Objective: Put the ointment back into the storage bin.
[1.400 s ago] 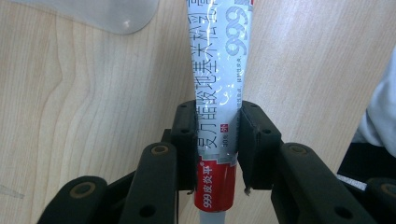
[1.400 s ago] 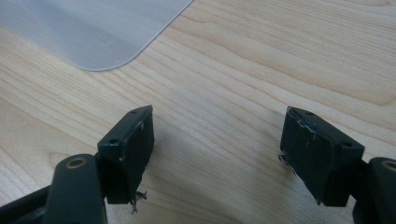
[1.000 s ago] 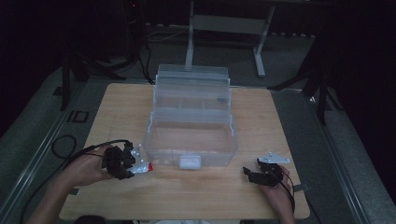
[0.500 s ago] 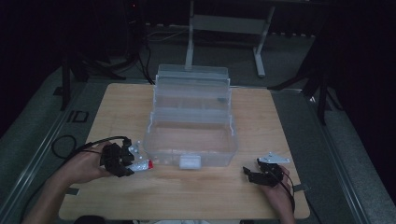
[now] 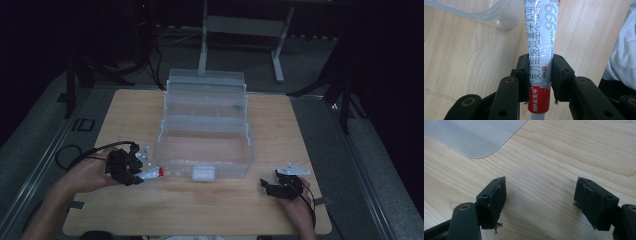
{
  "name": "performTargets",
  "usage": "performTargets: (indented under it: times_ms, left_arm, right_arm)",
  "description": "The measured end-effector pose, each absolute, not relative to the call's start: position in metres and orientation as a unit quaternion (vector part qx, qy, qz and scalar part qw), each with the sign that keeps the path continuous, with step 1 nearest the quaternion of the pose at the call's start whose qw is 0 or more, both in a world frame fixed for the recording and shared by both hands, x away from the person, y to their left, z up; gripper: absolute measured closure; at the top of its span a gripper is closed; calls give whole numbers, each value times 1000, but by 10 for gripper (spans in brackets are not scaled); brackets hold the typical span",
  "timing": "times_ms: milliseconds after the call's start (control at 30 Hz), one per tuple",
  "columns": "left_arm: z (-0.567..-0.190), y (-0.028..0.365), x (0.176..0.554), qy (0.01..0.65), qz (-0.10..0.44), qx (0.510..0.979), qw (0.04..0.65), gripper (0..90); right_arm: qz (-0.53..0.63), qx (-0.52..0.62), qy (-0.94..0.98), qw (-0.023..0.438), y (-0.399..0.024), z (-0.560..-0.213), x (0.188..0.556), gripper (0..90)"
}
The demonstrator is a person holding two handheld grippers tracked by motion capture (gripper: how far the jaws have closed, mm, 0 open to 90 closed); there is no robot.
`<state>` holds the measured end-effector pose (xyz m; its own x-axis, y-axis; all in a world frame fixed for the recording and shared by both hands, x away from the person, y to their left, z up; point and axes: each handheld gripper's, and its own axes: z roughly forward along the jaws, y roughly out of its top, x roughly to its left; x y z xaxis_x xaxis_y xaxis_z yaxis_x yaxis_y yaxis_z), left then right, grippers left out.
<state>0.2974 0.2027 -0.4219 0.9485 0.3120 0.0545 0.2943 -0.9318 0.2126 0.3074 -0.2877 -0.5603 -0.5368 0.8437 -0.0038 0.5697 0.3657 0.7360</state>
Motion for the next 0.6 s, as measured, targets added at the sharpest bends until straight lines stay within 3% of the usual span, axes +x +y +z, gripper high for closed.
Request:
performTargets:
  times_ms: [600]
  left_arm:
    - [-407, 203, 307, 154, 49, 981, 107, 704]
  right_arm:
    - [351, 440, 803, 195, -288, -560, 307, 257]
